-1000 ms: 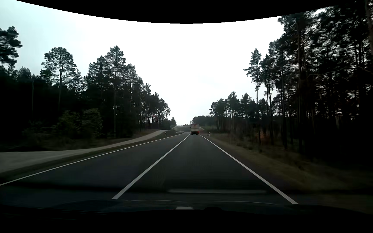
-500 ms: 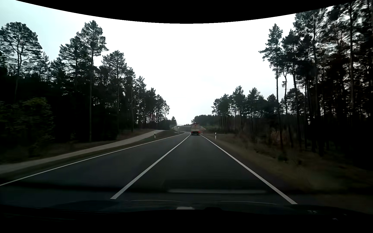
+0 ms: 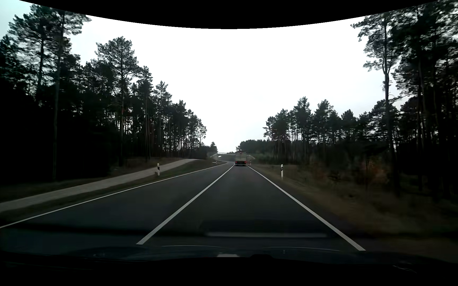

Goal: Follow the waypoints while adhering to traffic rules and regulations

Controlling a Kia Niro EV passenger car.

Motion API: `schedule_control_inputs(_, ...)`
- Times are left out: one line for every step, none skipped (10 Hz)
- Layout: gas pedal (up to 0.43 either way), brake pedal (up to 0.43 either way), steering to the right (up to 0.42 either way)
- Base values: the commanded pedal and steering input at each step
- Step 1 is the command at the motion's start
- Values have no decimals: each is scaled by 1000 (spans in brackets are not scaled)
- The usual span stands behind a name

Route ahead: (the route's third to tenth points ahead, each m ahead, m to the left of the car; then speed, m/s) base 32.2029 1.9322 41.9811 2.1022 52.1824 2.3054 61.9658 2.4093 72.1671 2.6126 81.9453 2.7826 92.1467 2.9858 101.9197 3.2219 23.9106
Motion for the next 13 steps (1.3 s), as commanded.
schedule_control_inputs(67, 0, 0)
schedule_control_inputs(59, 0, 0)
schedule_control_inputs(59, 0, 1)
schedule_control_inputs(59, 0, 0)
schedule_control_inputs(59, 0, 0)
schedule_control_inputs(59, 0, 1)
schedule_control_inputs(47, 0, 1)
schedule_control_inputs(47, 0, 1)
schedule_control_inputs(47, 0, 1)
schedule_control_inputs(47, 0, 2)
schedule_control_inputs(59, 0, 2)
schedule_control_inputs(59, 0, 2)
schedule_control_inputs(59, 0, 2)
